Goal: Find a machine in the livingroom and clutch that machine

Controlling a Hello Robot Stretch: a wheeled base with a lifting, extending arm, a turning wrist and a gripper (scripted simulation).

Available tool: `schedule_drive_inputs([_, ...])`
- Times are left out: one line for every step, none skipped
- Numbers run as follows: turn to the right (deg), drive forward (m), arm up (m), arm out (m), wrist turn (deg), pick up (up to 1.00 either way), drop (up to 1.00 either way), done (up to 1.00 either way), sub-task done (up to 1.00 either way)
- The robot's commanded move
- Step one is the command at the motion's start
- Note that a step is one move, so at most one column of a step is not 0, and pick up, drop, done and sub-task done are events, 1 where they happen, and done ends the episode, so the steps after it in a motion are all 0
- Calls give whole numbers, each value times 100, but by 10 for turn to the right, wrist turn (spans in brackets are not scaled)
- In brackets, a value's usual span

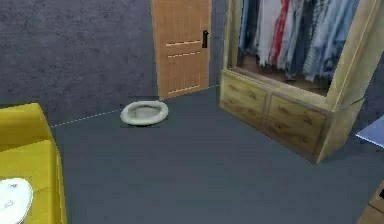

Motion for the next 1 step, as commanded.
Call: schedule_drive_inputs([180,0,0,0,0,0,0,0,0])
